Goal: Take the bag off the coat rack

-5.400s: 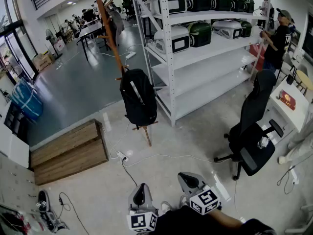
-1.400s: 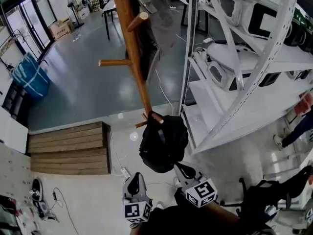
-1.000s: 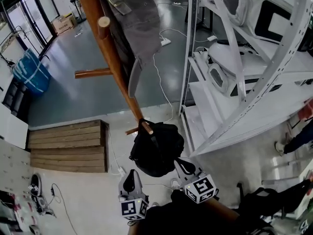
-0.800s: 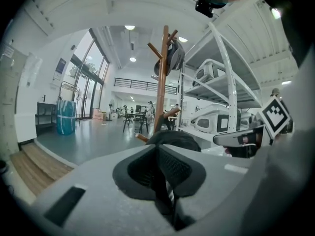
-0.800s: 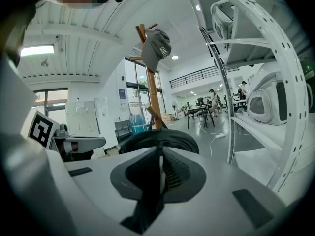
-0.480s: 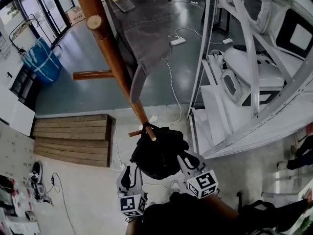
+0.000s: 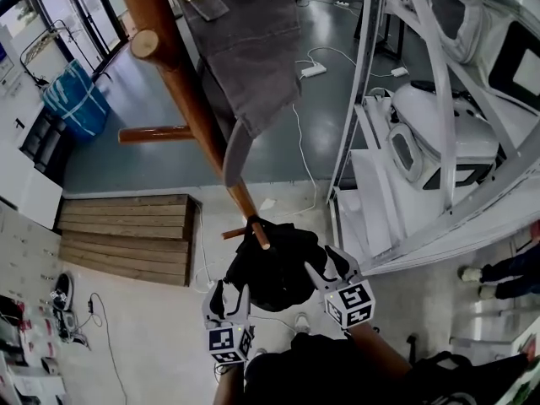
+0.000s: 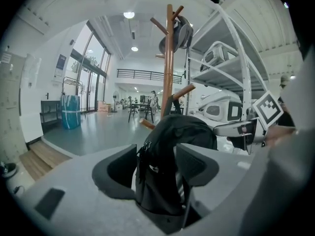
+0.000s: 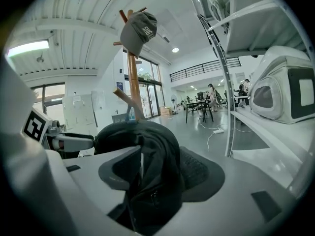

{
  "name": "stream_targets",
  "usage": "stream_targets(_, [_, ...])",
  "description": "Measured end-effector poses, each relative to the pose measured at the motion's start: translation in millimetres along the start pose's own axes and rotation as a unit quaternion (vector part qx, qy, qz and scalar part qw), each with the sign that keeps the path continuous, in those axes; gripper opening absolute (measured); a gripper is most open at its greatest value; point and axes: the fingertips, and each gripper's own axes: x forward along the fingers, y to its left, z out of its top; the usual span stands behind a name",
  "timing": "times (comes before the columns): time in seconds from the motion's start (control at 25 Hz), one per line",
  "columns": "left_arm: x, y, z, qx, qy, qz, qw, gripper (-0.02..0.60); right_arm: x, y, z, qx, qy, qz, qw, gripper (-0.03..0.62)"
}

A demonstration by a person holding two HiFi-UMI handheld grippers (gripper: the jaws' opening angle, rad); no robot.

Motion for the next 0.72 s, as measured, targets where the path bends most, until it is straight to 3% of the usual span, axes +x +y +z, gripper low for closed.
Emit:
stream_targets(0.4, [15.1,17.6,-4.2,-0.007,0.007,0.018,0.9998,0.253,27.9,-11.5,-12.8,-0.003,0.025,0.01,1.0,0.235])
stream_targets(0.72, [33.1,16.3,-15.5,-0.02,0.031,-0.003,0.9993,0.255,47.5,-14.0,-23.2,-0.005,0.041,0.02,0.999,0.238])
